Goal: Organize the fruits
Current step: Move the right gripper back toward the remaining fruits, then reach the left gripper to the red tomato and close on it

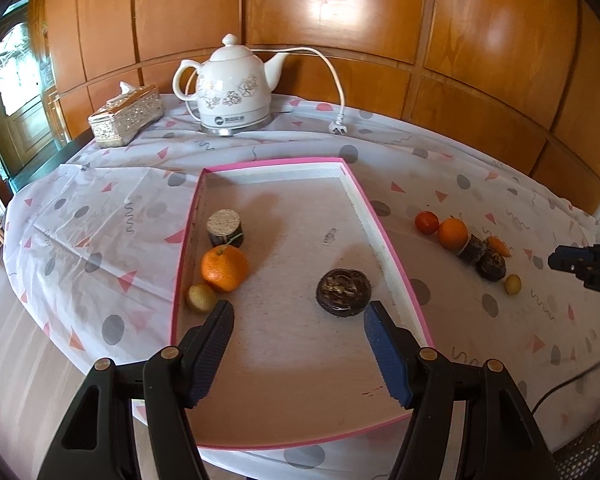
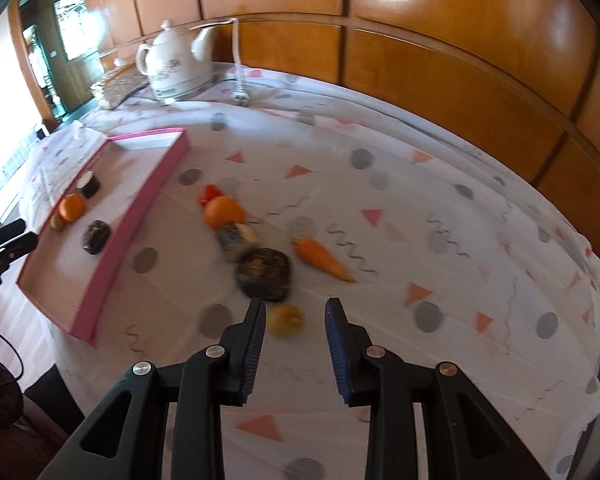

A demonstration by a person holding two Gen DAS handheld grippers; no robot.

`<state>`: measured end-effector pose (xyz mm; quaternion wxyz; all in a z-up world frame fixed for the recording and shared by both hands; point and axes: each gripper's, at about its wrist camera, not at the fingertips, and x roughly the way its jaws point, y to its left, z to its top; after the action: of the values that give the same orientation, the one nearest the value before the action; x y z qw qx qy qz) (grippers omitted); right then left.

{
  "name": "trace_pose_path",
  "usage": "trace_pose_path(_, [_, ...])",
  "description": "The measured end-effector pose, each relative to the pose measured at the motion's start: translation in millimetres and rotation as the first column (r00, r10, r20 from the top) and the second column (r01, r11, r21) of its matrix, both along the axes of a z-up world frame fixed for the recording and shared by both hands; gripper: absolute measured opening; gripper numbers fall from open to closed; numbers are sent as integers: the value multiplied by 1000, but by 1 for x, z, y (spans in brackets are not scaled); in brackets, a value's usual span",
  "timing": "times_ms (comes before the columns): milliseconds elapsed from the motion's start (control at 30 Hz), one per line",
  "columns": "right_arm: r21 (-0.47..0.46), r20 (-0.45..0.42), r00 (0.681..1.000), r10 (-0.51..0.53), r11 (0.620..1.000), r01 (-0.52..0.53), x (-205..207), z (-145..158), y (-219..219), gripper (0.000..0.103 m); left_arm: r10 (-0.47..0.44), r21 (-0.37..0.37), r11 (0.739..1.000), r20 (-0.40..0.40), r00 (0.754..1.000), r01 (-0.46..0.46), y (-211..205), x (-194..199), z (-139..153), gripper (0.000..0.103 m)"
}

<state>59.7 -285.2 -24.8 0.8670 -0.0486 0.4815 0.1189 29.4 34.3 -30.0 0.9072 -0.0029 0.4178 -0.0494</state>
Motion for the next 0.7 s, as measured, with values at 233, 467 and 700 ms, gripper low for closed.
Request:
trace_pose_path(233, [-22, -16, 997, -81, 997, 81, 6, -11, -37, 31, -58, 8, 998, -5, 998, 58, -19, 3, 1, 68])
trace_pose_path(467, [-35, -40, 981, -190, 981, 189, 12, -27, -71, 31, -124, 23, 992, -18, 992, 125, -45, 15, 2, 67])
trace_pose_path(700, [-1, -54, 974, -218, 976, 218, 13, -28, -81, 31, -235, 14, 972, -68, 970, 236, -75, 44, -1, 40])
